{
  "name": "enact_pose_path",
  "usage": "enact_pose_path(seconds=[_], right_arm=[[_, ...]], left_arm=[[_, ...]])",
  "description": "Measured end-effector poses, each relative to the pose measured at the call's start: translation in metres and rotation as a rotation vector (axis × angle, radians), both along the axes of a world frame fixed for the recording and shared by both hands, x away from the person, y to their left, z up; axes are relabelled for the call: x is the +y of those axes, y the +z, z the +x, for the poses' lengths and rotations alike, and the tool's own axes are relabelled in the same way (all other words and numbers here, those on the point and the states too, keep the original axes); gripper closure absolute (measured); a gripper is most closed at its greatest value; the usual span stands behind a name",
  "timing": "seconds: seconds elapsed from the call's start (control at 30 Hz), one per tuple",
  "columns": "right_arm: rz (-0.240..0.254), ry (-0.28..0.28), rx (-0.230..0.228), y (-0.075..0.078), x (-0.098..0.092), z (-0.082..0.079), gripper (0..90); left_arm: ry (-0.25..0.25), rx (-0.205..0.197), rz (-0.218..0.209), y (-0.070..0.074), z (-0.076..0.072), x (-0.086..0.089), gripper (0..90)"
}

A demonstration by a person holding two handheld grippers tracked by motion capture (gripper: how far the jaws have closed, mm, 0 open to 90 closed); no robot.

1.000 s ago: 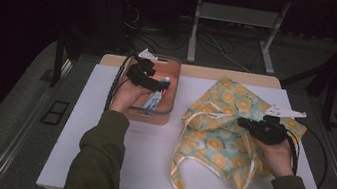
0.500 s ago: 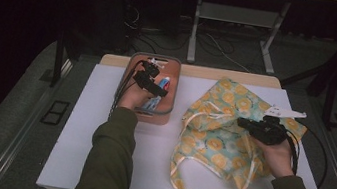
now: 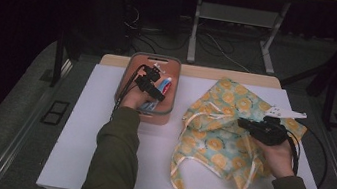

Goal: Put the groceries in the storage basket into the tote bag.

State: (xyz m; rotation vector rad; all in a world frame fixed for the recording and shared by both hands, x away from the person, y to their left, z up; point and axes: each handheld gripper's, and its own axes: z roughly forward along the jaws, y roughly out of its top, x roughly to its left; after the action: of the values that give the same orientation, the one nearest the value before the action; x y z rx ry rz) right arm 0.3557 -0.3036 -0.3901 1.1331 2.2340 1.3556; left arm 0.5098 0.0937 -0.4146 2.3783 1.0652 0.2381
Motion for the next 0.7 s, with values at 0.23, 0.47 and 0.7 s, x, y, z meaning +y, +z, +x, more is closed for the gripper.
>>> enact_pose_path(seconds=[0.23, 0.47, 0.7], right_arm=[[-0.002, 0.002, -0.005, 0.0, 0.0, 0.0, 89.9], [-0.004, 0.002, -0.004, 0.0, 0.001, -0.001, 89.9], [-0.003, 0.003, -0.006, 0.0, 0.001, 0.0, 89.9]], left_arm=[[-0.015, -0.038, 0.009, 0.003, -0.003, 0.001, 72.2], [0.016, -0.067, 0.047, 0.008, -0.002, 0.005, 76.7], [0.027, -0.121, 0.028, 0.027, -0.001, 0.017, 77.3]])
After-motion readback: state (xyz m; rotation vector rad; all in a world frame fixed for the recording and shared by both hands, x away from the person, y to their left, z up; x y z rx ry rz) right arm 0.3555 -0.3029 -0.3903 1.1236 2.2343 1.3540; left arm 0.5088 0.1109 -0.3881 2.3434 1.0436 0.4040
